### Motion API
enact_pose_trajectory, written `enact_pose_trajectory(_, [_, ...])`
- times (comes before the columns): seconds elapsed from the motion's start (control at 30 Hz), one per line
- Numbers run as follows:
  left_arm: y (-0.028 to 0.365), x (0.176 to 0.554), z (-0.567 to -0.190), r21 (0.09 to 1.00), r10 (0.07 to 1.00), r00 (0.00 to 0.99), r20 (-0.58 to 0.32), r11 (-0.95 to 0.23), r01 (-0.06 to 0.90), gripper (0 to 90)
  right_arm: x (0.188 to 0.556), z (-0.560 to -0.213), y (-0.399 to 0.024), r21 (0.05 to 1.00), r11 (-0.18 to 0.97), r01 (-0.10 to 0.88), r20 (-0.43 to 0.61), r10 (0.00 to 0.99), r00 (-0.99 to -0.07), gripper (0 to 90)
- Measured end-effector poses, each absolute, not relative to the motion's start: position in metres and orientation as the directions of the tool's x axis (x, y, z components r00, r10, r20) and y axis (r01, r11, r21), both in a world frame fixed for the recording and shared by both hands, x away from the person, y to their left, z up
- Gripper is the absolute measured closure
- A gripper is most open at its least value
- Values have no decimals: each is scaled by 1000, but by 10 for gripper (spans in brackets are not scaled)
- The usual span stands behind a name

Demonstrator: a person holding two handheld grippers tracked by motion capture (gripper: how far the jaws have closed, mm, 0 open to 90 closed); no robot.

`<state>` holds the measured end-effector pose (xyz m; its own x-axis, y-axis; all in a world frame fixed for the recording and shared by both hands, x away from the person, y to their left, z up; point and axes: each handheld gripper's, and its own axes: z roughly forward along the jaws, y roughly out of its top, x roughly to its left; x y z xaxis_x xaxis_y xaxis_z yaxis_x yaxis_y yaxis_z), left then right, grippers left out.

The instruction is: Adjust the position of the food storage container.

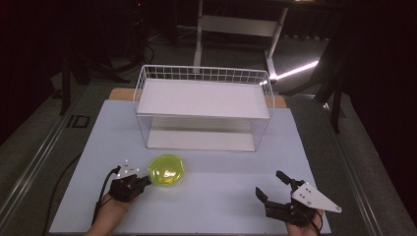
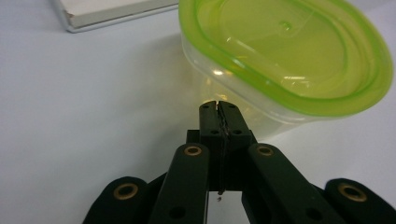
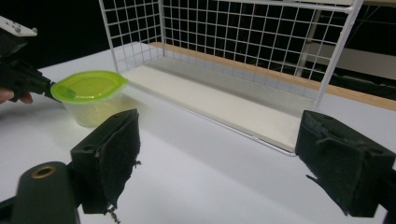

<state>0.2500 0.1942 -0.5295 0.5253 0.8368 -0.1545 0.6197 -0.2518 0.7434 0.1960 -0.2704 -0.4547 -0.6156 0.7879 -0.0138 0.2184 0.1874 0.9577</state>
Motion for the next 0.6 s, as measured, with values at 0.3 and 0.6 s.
enact_pose_trajectory(0.3, [163, 268, -529, 760, 803, 573, -167, -265, 593, 900, 197, -457, -268, 956, 186, 226, -3, 779, -627, 139])
enact_pose_trajectory(0.6, [133, 290, -529, 756, 786, 596, -161, -290, 587, 900, 197, -458, -267, 955, 190, 227, -2, 772, -636, 139])
